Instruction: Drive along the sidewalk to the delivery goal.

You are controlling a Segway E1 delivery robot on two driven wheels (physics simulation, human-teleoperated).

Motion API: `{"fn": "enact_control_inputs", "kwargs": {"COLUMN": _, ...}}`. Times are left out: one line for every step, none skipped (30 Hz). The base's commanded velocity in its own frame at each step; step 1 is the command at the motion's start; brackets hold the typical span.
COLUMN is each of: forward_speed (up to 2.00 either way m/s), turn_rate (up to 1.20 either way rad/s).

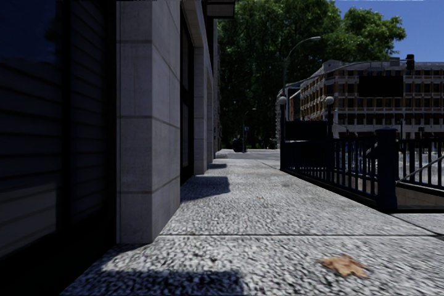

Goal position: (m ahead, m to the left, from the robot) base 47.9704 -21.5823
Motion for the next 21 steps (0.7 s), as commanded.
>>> {"fn": "enact_control_inputs", "kwargs": {"forward_speed": 2.00, "turn_rate": -0.30}}
{"fn": "enact_control_inputs", "kwargs": {"forward_speed": 2.00, "turn_rate": -0.30}}
{"fn": "enact_control_inputs", "kwargs": {"forward_speed": 2.00, "turn_rate": -0.33}}
{"fn": "enact_control_inputs", "kwargs": {"forward_speed": 2.00, "turn_rate": -0.33}}
{"fn": "enact_control_inputs", "kwargs": {"forward_speed": 2.00, "turn_rate": -0.39}}
{"fn": "enact_control_inputs", "kwargs": {"forward_speed": 2.00, "turn_rate": -0.40}}
{"fn": "enact_control_inputs", "kwargs": {"forward_speed": 2.00, "turn_rate": -0.41}}
{"fn": "enact_control_inputs", "kwargs": {"forward_speed": 2.00, "turn_rate": -0.41}}
{"fn": "enact_control_inputs", "kwargs": {"forward_speed": 2.00, "turn_rate": -0.41}}
{"fn": "enact_control_inputs", "kwargs": {"forward_speed": 2.00, "turn_rate": -0.38}}
{"fn": "enact_control_inputs", "kwargs": {"forward_speed": 2.00, "turn_rate": 0.00}}
{"fn": "enact_control_inputs", "kwargs": {"forward_speed": 2.00, "turn_rate": 0.00}}
{"fn": "enact_control_inputs", "kwargs": {"forward_speed": 2.00, "turn_rate": 0.00}}
{"fn": "enact_control_inputs", "kwargs": {"forward_speed": 2.00, "turn_rate": 0.00}}
{"fn": "enact_control_inputs", "kwargs": {"forward_speed": 2.00, "turn_rate": 0.00}}
{"fn": "enact_control_inputs", "kwargs": {"forward_speed": 2.00, "turn_rate": 0.00}}
{"fn": "enact_control_inputs", "kwargs": {"forward_speed": 2.00, "turn_rate": 0.00}}
{"fn": "enact_control_inputs", "kwargs": {"forward_speed": 2.00, "turn_rate": 0.00}}
{"fn": "enact_control_inputs", "kwargs": {"forward_speed": 2.00, "turn_rate": 0.00}}
{"fn": "enact_control_inputs", "kwargs": {"forward_speed": 2.00, "turn_rate": 0.00}}
{"fn": "enact_control_inputs", "kwargs": {"forward_speed": 2.00, "turn_rate": 0.00}}
